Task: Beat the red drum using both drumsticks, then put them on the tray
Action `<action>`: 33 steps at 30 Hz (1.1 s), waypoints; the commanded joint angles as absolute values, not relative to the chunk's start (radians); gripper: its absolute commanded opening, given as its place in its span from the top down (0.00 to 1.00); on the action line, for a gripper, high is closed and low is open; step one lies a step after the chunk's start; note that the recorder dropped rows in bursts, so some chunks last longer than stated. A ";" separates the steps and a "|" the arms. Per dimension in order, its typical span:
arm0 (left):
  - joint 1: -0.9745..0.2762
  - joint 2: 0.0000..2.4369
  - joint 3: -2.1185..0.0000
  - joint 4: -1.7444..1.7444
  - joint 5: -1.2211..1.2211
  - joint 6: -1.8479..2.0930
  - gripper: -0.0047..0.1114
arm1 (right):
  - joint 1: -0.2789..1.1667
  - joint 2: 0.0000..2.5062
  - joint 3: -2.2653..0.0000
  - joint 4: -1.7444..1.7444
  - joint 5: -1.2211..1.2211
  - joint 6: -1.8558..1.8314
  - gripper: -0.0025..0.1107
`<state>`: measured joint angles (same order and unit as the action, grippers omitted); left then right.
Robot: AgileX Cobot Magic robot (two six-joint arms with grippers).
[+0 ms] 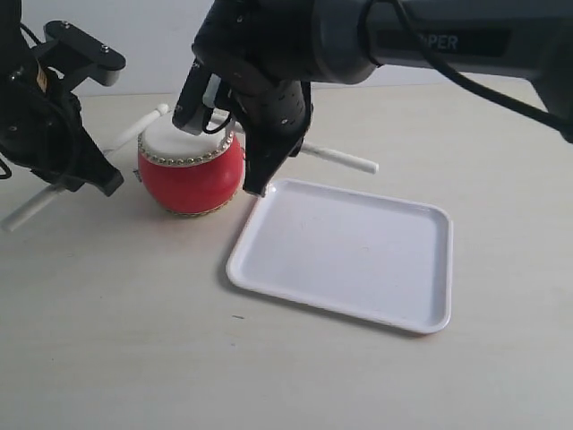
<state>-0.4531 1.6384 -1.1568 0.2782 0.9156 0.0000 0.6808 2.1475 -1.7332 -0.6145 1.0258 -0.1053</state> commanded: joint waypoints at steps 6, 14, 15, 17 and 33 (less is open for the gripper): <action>-0.449 1.630 -1.161 0.335 0.937 0.000 0.96 | 0.675 2.178 -1.742 -0.659 0.973 -0.129 0.98; -0.449 1.633 -1.161 0.362 0.897 0.000 0.96 | 0.675 2.176 -1.752 -0.671 0.977 -0.129 0.98; -0.449 1.636 -1.161 0.358 0.897 0.000 0.96 | 0.675 2.176 -1.752 -0.673 0.979 -0.129 0.98; -0.449 1.655 -1.161 0.353 0.904 0.000 0.96 | 0.675 2.176 -1.752 -0.684 0.983 -0.129 0.98; -0.449 1.696 -1.210 0.356 0.956 0.010 0.96 | 0.675 2.201 -1.752 -0.696 1.000 -0.155 0.98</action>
